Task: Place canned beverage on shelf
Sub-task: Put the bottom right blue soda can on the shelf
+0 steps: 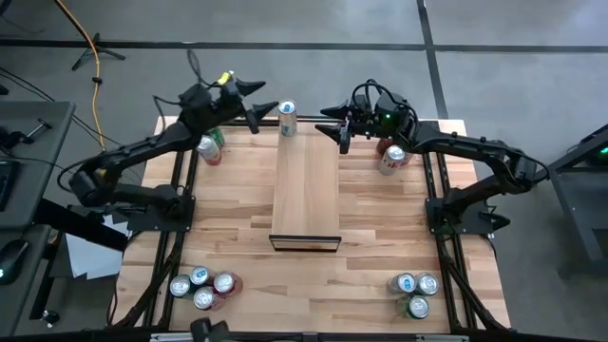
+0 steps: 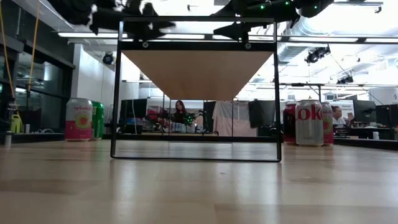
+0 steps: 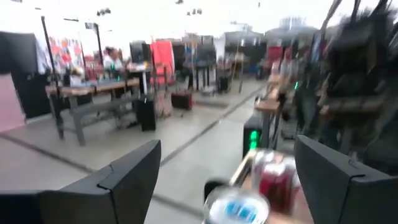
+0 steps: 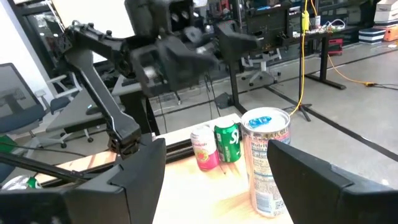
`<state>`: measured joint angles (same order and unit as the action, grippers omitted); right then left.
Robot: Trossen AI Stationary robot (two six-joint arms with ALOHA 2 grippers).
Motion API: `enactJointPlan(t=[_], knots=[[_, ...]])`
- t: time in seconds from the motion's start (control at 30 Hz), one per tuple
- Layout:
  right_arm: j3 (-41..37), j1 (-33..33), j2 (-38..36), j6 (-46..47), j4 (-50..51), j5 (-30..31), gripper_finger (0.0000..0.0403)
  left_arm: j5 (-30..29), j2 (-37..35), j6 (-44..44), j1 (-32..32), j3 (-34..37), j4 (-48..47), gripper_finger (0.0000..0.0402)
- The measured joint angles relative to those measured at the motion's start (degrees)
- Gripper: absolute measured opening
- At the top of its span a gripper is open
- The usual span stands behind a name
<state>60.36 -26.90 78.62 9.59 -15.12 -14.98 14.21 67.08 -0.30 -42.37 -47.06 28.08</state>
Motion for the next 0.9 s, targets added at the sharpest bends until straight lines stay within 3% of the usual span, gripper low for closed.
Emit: enactJointPlan(t=[0.17,0.33,0.47,0.63,0.9], knots=[[0.0,-1.2,-4.3,3.9,5.9,-0.7,0.0266,6.0,-6.3,-11.9,1.2,-1.8,-0.2,0.0301],[0.0,-1.0,-11.2,4.1,16.9,-2.2,0.0266,10.6,-12.9,-16.5,5.9,-3.3,-1.2,0.0301],[0.0,0.2,-16.0,3.9,23.5,-2.4,0.0266,6.4,-16.8,-14.2,10.3,-3.3,-1.5,0.0301],[0.0,0.7,-19.2,5.3,24.4,-1.9,0.0266,-1.2,-18.5,-10.5,13.0,-3.3,-1.8,0.0301],[0.0,0.7,-20.0,8.4,25.0,-2.5,0.0266,-2.7,-16.9,-14.4,14.5,-3.3,-4.7,0.0301]])
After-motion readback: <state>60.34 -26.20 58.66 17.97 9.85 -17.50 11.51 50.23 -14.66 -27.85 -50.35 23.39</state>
